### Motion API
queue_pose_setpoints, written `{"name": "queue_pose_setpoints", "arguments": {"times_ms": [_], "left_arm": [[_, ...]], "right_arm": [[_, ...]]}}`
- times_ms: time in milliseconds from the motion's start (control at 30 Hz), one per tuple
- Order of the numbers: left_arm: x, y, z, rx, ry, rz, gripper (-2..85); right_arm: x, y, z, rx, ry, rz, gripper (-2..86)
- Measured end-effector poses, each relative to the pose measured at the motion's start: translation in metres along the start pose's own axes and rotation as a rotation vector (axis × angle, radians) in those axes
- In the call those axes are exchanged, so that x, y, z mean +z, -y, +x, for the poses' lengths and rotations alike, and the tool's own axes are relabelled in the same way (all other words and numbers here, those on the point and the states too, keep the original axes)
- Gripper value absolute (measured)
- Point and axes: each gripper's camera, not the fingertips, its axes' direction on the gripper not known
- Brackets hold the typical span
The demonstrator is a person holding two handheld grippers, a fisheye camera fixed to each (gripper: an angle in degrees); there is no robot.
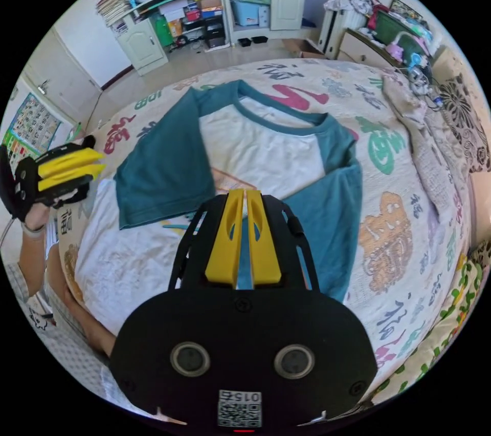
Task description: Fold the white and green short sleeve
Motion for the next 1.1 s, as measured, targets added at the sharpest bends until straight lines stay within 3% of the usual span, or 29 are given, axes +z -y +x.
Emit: {"name": "queue_pose_setpoints", "arguments": {"times_ms": [233,333,500,633,733,1100], "left_arm": [[0.059,0.053,-0.098,-0.190,-0.195,0.132,7.6],[0.091,0.078,-0.116,-0.198,-0.208,0.073,8.6],[0.126,0.096,-0.126,-0.202,-0.147,-0.020,9.0],[0.155,0.092,-0.130,-0.193,-0.195,-0.168,4.4],[0.146,0.078,-0.133,-0.235,-0.229,-0.142,1.3],[-0.036,-0.058,-0.123,-0.153,-0.375,0.264,0.0]], "right_arm": [[-0.041,0.024,0.099,0.141,-0.085,0.049,6.6],[-0.041,0.035,0.130,0.183,-0.012,0.012,8.4],[-0.030,0.036,0.159,0.225,-0.054,-0.122,10.9],[-0.050,0.016,0.177,0.263,0.005,-0.115,7.3],[-0.076,-0.004,0.180,0.240,0.059,-0.102,0.0],[-0.258,-0.169,0.155,0.083,0.183,0.137,-1.0]]}}
